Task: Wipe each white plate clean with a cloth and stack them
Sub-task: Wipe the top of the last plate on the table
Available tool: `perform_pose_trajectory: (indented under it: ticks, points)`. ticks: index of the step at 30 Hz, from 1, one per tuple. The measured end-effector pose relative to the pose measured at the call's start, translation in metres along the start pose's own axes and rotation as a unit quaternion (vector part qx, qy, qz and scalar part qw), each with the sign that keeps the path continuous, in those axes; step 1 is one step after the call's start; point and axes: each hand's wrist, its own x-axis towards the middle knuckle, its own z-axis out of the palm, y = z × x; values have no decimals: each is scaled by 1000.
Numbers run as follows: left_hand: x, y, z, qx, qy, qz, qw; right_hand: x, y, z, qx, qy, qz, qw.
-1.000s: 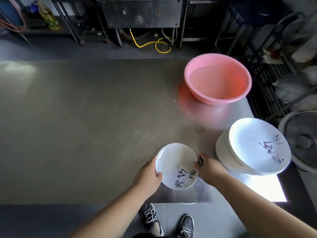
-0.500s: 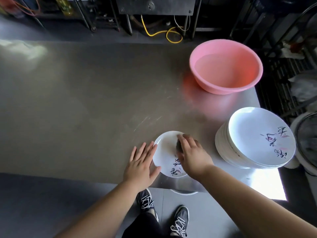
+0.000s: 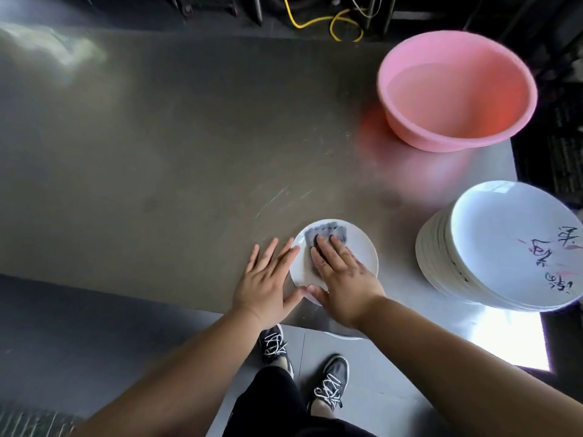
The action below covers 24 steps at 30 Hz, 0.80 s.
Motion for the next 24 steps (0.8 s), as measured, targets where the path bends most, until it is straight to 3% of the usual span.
perform_pose_trajectory:
  ticks: [3,5,12,18,24]
  points:
    - [0,0,2,0,6,5,1000,-39,-12,8,-39,-11,-83,996]
    - [1,-1,2,-3,11,4,1000,-50,-9,10,-46,-2,-90,995]
    - [0,0,0,0,11,7,1000,1,9,-15,-59,-36,23,997]
    - [1,1,0,-7,18,1,1000,-65,4,15,-82,-34,-97,991]
    - [1,2,0,-7,21,5,1000,-20,21,-7,-100,-31,29,994]
